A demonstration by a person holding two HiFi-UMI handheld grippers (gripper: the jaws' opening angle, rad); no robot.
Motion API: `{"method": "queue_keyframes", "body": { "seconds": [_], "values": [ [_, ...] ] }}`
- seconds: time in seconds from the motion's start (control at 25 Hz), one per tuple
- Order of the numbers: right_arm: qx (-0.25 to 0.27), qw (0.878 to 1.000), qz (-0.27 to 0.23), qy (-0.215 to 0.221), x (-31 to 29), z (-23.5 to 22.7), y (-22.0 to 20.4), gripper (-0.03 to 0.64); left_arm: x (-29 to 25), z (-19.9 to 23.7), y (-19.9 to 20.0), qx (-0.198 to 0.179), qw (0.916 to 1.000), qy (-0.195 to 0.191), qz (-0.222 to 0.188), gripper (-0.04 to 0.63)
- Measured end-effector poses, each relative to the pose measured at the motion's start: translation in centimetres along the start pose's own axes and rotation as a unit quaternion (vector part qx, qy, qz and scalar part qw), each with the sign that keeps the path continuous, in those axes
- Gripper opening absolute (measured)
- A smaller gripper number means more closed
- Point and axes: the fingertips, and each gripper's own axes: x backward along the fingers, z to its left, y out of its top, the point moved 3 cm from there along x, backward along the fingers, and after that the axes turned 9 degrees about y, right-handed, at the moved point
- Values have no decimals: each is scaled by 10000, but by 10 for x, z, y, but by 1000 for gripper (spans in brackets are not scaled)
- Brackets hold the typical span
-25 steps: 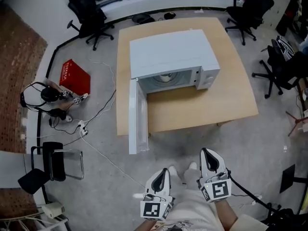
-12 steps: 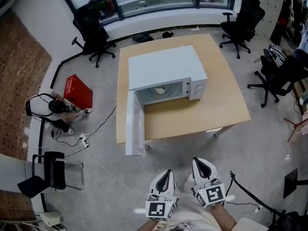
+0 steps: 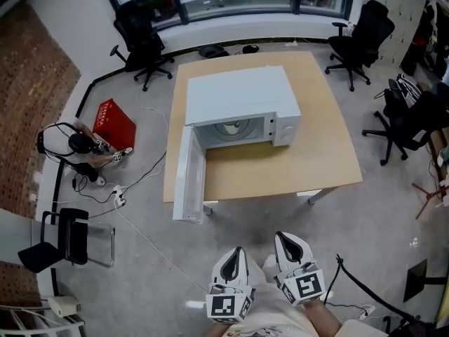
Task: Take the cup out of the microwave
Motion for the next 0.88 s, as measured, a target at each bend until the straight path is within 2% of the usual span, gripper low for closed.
{"method": "queue_keyframes", "body": {
  "seconds": [0.24,0.44,0.64,0.88],
  "values": [
    [-144,9999,78,27,-12,-11,0,6,-14,2,10,10,10000,71,-11,2],
    [-192,9997,121,-66,-51,-28,1,6,-56,25,16,47,9999,78,97,2],
    [-200,9992,135,-315,-101,-50,14,6,-108,49,37,57,9996,-166,206,2],
    [-27,9975,121,-699,-160,-73,25,6,-166,76,65,-101,9980,-579,240,2]
  ]
}}
